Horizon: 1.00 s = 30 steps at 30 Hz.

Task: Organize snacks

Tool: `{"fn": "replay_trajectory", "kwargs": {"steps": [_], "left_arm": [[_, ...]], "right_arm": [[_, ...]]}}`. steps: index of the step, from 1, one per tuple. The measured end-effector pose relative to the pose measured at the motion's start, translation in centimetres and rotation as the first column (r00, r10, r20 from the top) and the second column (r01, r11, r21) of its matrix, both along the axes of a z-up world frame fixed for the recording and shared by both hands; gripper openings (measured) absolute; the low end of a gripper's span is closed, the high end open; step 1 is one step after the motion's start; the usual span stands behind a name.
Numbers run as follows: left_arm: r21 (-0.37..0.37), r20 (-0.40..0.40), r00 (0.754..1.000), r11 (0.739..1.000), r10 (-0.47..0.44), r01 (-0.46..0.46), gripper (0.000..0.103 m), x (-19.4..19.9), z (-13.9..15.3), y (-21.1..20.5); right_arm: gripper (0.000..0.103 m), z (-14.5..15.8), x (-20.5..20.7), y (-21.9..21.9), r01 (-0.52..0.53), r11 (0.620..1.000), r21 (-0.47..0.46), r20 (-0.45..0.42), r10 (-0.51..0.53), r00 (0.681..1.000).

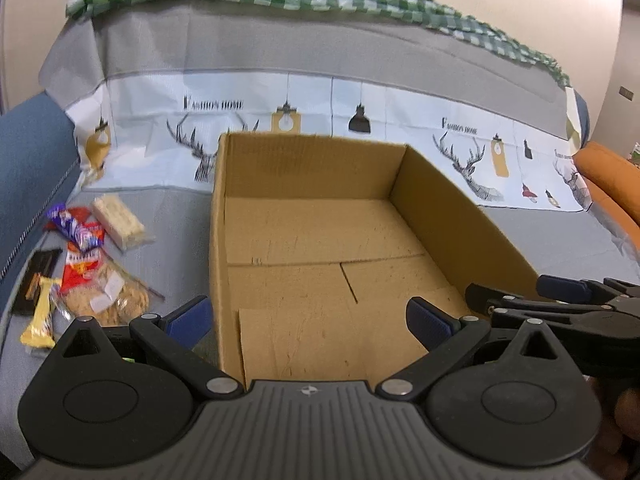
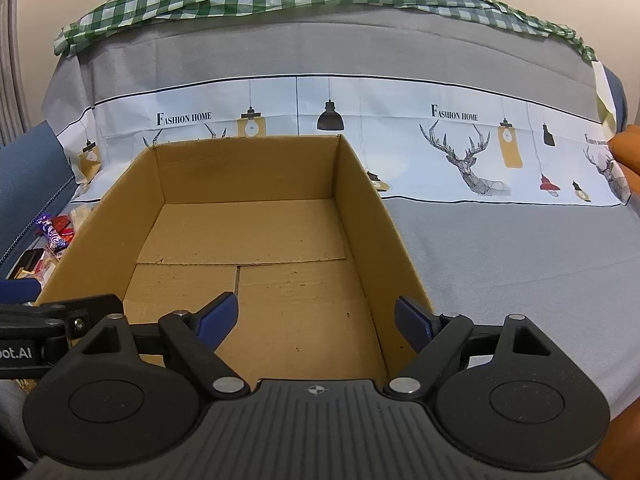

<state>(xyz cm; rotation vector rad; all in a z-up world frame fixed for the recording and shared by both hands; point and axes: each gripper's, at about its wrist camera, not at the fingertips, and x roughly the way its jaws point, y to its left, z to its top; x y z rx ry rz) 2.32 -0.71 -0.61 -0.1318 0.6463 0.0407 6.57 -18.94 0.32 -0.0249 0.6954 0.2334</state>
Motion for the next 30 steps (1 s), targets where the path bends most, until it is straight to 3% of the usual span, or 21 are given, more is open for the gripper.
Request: {"fn": "replay_trajectory", "kwargs": {"steps": [6, 10, 16, 18, 21, 26, 28, 30], "left_arm": [[0.006, 0.111, 0.993, 0.999, -0.036, 0.035, 0.103, -0.9, 0.7, -0.8], [-0.029, 0.111, 0.993, 0.998, -0.044, 0.048, 0.103, -0.9, 0.7, -0.8], [-0.048, 0.111, 0.991, 0.995, -0.077, 0.083, 0.098, -1.1, 0.7, -0.4], [-0.053, 0.101, 0.991, 0.994, -0.093, 0.099, 0.096, -1.2, 0.6, -0.1], [-0.068, 0.090, 0.988, 0.989, -0.123, 0.130, 0.081, -1.4, 0.5, 0.4], [-0.107, 0.101, 0.969, 0.966, -0.224, 0.234, 0.029, -2.3, 2.0, 2.6], [-0.080, 0.116, 0.957, 0.958, -0.264, 0.274, 0.021, -2.5, 3.5, 4.2], [-0.030, 0.124, 0.940, 0.945, -0.318, 0.324, 0.020, -2.6, 4.9, 6.4]], "right_arm": [[0.079, 0.1, -0.2, -0.2, -0.003, 1.000, 0.003, 0.014, 0.003, 1.000], [0.073, 0.1, -0.3, -0.2, -0.006, 1.000, 0.012, 0.024, 0.006, 1.000], [0.055, 0.2, -0.4, -0.3, -0.004, 1.000, 0.031, 0.051, 0.002, 0.999], [0.055, 0.3, -0.4, -0.3, -0.001, 0.999, 0.035, 0.059, -0.001, 0.998], [0.055, 0.5, -0.4, -0.1, -0.003, 0.999, 0.047, 0.066, -0.001, 0.998], [0.055, 1.2, -1.0, 0.9, -0.021, 0.996, 0.082, 0.101, 0.013, 0.995], [0.055, 1.7, -1.3, 1.4, -0.034, 0.994, 0.104, 0.117, 0.021, 0.993], [0.055, 2.1, -1.8, 2.0, -0.066, 0.990, 0.126, 0.144, 0.048, 0.988]]}}
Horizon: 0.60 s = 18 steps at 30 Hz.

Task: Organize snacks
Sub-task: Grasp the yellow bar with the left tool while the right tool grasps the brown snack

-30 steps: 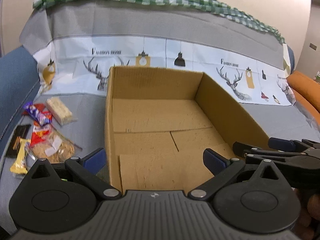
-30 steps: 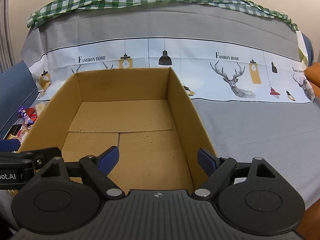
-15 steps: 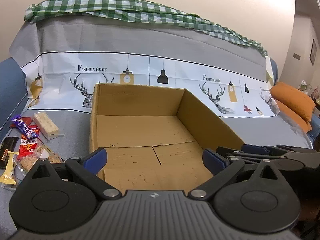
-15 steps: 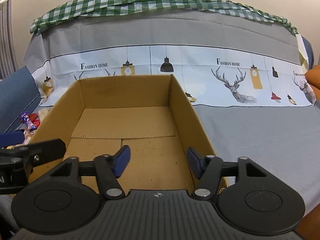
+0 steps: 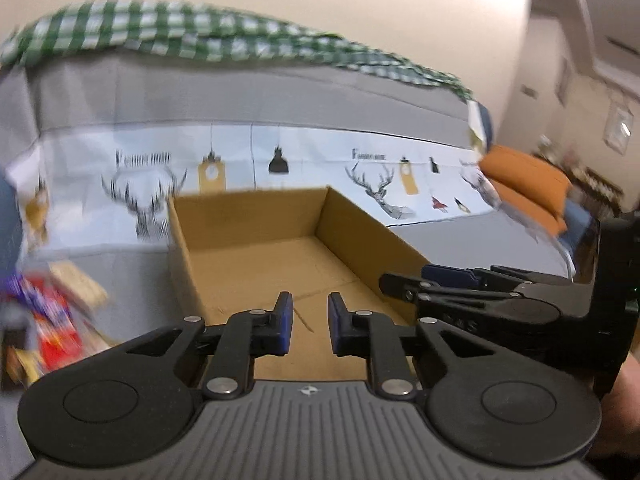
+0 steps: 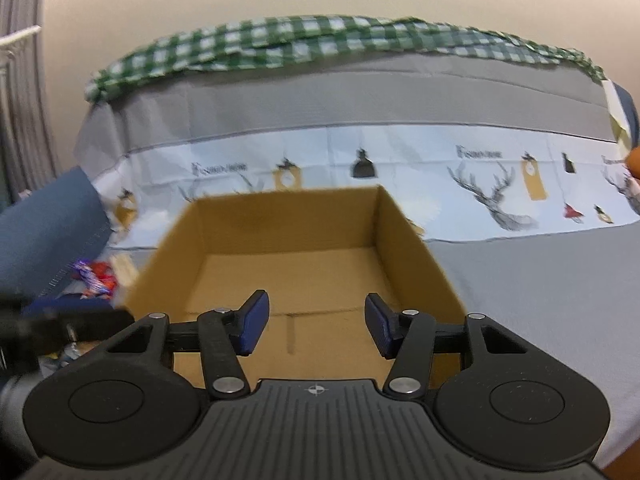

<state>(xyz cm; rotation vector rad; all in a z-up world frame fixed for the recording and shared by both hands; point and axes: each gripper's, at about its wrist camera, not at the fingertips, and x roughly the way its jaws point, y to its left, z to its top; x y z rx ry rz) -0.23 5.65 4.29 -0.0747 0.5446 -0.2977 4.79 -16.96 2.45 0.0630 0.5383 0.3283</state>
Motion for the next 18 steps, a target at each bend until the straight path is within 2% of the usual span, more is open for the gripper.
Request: {"fn": "replay_trajectory", "kwargs": {"steps": [3, 5, 8, 10, 14, 18], "left_arm": [[0.067, -0.008, 0.999, 0.997, -0.036, 0.036, 0.020, 0.1, 1.1, 4.0], [0.085, -0.026, 0.999, 0.996, -0.032, 0.035, 0.021, 0.1, 1.1, 7.1], [0.086, -0.059, 0.998, 0.996, 0.024, -0.019, 0.021, -0.3, -0.4, 11.2], [0.025, -0.113, 0.989, 0.995, 0.097, -0.095, 0.021, -0.2, -1.3, 13.7], [0.011, -0.139, 0.965, 0.974, 0.224, -0.224, 0.021, -0.5, -2.9, 16.5], [0.016, -0.159, 0.936, 0.949, 0.314, -0.316, 0.021, -0.1, -5.0, 18.3]], "right_arm": [[0.046, 0.8, -1.0, 1.5, -0.066, 0.997, 0.033, 0.025, 0.065, 0.998], [0.040, 1.1, -1.6, 2.8, -0.126, 0.990, 0.064, 0.027, 0.124, 0.992], [0.041, 1.1, -3.0, 5.4, -0.232, 0.969, 0.090, 0.039, 0.229, 0.973], [0.041, 1.1, -4.3, 7.5, -0.315, 0.945, 0.085, 0.061, 0.310, 0.949], [0.041, 0.4, -6.8, 12.4, -0.481, 0.876, 0.042, 0.098, 0.476, 0.874], [0.041, -1.8, -9.0, 17.2, -0.617, 0.786, -0.031, 0.070, 0.618, 0.783]]}}
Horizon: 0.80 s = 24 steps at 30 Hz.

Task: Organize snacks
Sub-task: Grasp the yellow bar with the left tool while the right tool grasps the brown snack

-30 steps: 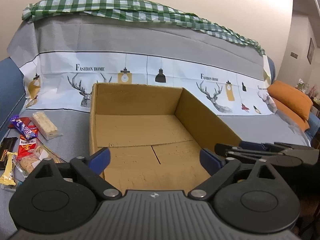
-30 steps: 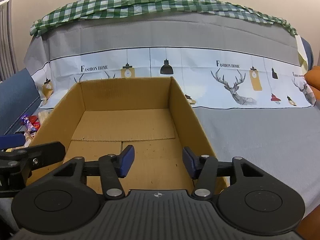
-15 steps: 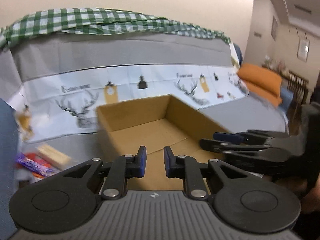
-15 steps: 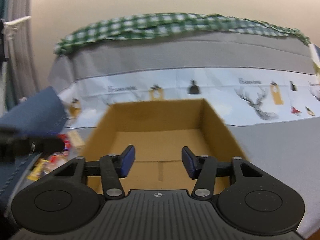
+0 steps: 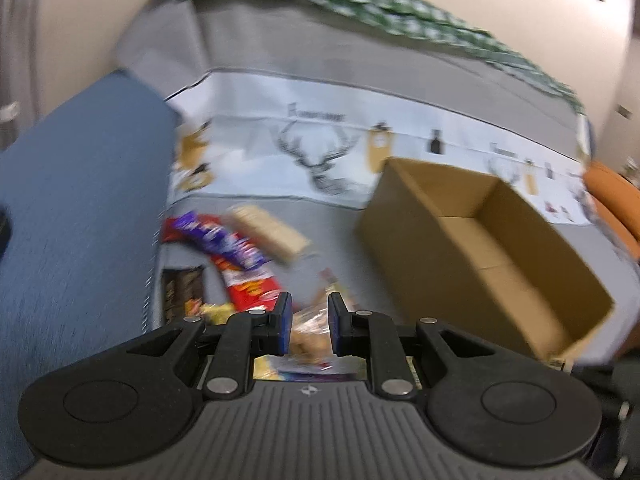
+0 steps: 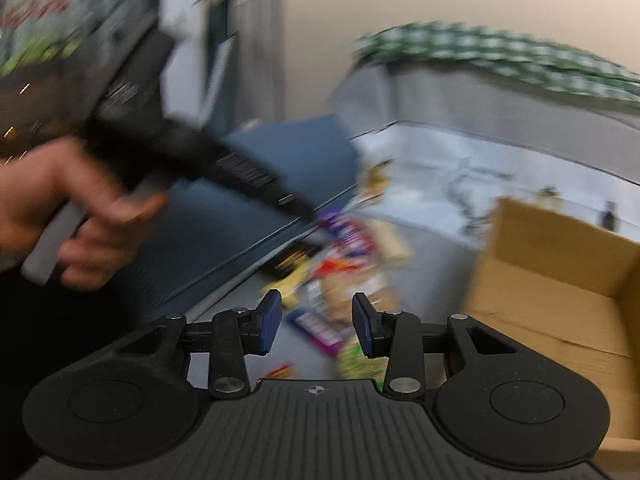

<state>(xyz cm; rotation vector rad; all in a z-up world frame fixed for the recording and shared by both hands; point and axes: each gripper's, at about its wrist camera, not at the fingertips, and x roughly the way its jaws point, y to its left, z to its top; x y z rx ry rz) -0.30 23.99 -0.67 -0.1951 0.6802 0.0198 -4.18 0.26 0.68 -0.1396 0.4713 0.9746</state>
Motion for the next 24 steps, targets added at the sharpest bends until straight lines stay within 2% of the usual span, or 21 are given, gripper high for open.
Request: {"fn": "replay_trajectory", "kwargs": {"steps": [2, 4, 8, 9, 11, 15, 21, 24], "left_arm": [[-0.018, -0.022, 0.998, 0.998, 0.055, -0.055, 0.021, 0.3, -1.2, 0.9], [-0.040, -0.052, 0.994, 0.994, 0.096, -0.098, 0.021, 1.1, -2.2, 1.7], [-0.065, -0.139, 0.981, 0.987, 0.135, -0.145, 0.023, 2.4, -3.9, 2.7], [-0.070, -0.153, 0.979, 0.986, 0.137, -0.149, 0.024, 2.6, -4.2, 2.8], [-0.073, -0.183, 0.972, 0.984, 0.145, -0.160, 0.037, 3.3, -4.8, 3.0], [-0.068, -0.234, 0.957, 0.979, 0.170, -0.191, 0.038, 4.3, -6.1, 3.2], [-0.031, -0.275, 0.944, 0.980, 0.180, -0.196, 0.038, 6.0, -7.6, 2.9], [0.047, -0.302, 0.934, 0.982, 0.189, -0.184, 0.033, 6.8, -8.3, 2.0]], "right_arm": [[0.041, -1.4, -0.3, 2.1, -0.042, 0.997, -0.069, -0.013, 0.041, 0.999], [0.041, -2.6, -0.5, 3.6, -0.063, 0.993, -0.096, -0.023, 0.061, 0.998], [0.041, -5.1, -0.1, 5.2, -0.069, 0.983, -0.172, -0.027, 0.066, 0.997], [0.041, -5.8, 0.0, 5.3, -0.072, 0.981, -0.181, -0.029, 0.068, 0.997], [0.041, -7.0, 0.5, 5.6, -0.079, 0.974, -0.212, -0.045, 0.071, 0.996], [0.041, -9.0, 1.0, 5.6, -0.093, 0.963, -0.254, -0.076, 0.076, 0.994], [0.040, -9.5, 1.8, 5.9, -0.121, 0.962, -0.246, -0.116, 0.094, 0.989], [0.024, -9.6, 2.2, 6.0, -0.145, 0.962, -0.232, -0.135, 0.115, 0.984]]}}
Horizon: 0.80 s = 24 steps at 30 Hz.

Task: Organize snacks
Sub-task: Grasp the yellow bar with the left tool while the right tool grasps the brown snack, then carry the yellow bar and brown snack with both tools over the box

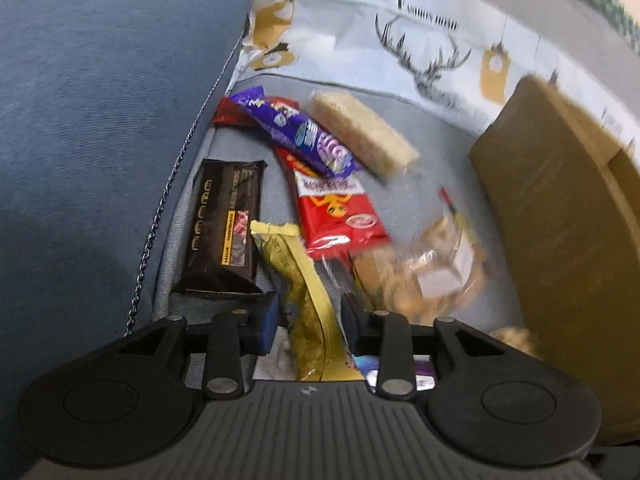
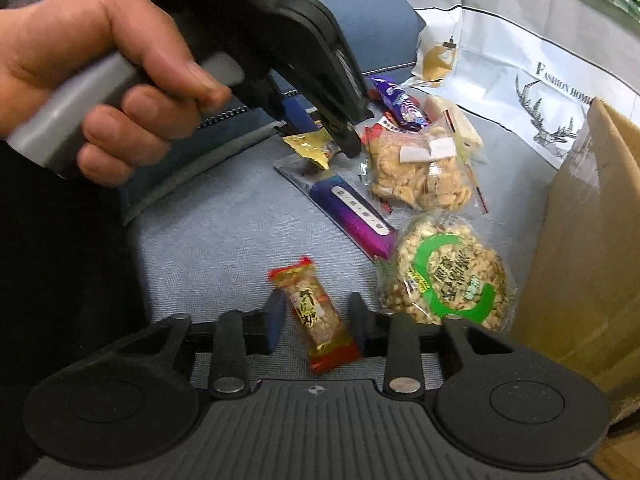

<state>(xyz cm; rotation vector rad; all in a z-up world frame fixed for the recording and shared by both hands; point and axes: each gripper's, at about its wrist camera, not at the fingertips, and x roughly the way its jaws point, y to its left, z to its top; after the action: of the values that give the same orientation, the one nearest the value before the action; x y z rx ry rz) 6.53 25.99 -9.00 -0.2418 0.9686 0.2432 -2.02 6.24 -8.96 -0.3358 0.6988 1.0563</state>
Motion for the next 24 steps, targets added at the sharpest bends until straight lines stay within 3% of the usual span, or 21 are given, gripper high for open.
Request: {"fn": "replay_trajectory", "kwargs": {"steps": [2, 4, 13, 24], "left_arm": [[0.051, -0.020, 1.000, 0.999, -0.008, 0.009, 0.020, 0.3, -0.3, -0.6], [0.068, -0.014, 1.000, 0.998, -0.015, 0.016, 0.015, 0.2, -0.3, -0.9], [0.056, 0.130, 0.991, 0.998, 0.017, -0.025, 0.014, -2.5, 2.5, -0.5], [0.058, 0.318, 0.947, 0.996, 0.046, -0.068, 0.014, -6.6, 6.3, -1.6]], "right_arm": [[0.019, 0.0, -0.2, 0.1, -0.012, 1.000, -0.002, 0.013, 0.012, 1.000], [0.018, 0.1, -0.6, 0.0, -0.015, 1.000, 0.000, 0.026, 0.015, 1.000], [0.018, 2.3, -0.8, -1.9, 0.025, 0.994, 0.102, 0.053, -0.031, 0.998], [0.018, 4.5, -1.8, -4.4, 0.058, 0.979, 0.195, 0.103, -0.079, 0.992]]}}
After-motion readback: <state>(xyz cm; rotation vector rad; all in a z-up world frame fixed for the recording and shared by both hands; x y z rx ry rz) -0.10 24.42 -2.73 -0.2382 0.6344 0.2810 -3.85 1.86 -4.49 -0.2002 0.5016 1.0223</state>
